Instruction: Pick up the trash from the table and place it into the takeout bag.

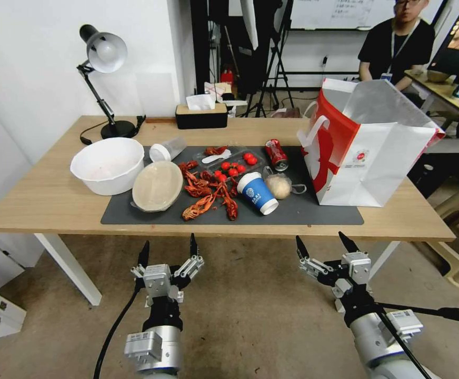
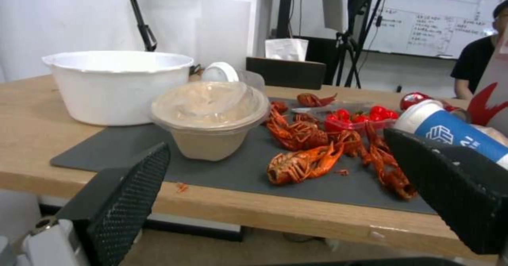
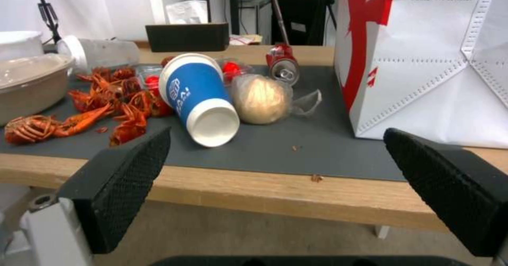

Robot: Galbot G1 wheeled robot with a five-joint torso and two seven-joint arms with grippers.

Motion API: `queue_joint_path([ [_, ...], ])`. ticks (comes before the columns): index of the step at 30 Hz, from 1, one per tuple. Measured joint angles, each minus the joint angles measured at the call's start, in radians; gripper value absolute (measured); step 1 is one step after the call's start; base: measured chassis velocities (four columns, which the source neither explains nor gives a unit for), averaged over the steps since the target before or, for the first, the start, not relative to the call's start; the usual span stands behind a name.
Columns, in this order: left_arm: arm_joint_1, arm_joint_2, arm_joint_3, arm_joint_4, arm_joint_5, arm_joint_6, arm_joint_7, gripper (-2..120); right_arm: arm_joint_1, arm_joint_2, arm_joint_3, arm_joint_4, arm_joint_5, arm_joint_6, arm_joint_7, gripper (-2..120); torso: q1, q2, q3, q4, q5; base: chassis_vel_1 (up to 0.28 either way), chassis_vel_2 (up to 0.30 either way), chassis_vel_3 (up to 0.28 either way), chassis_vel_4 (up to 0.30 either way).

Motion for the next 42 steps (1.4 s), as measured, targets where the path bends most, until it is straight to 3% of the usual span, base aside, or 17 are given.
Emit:
queue_joint_path([
  [11, -0.022, 0.045, -0.074, 0.021, -0.034, 0.002, 0.081, 100, 0.002, -0.002, 0.001, -0.017, -0.002, 0.016, 0.0, 100, 0.0, 0.0, 0.0, -0.0001, -0.0001, 0.0, 0.0, 0.0, 0.0],
  [19, -0.034, 0.082, -0.128, 0.045, -0.052, -0.028, 0.177, 100, 0.033, -0.004, -0.009, -0.041, 0.002, 0.022, 0.001, 100, 0.0, 0.0, 0.0, -0.0001, -0.0001, 0.0, 0.0, 0.0, 0.0],
  [28, -0.035, 0.083, -0.139, 0.054, -0.051, -0.046, 0.19, 100, 0.141, -0.048, -0.022, -0.07, 0.102, 0.0, -0.006, 100, 0.0, 0.0, 0.0, -0.0002, 0.0, 0.0, 0.0, 0.0, 0.0],
  [36, -0.037, 0.092, -0.152, 0.054, -0.053, -0.043, 0.188, 100, 0.357, -0.136, -0.04, -0.185, 0.185, -0.058, -0.06, 100, 0.0, 0.0, 0.0, -0.0002, 0.0001, 0.0, 0.0, 0.0, 0.0],
  [42, -0.035, 0.095, -0.154, 0.057, -0.053, -0.045, 0.187, 100, 0.428, -0.186, -0.055, -0.233, 0.231, -0.072, -0.087, 100, 0.0, 0.0, 0.0, 0.0001, 0.0, 0.0, 0.0, 0.0, 0.0],
])
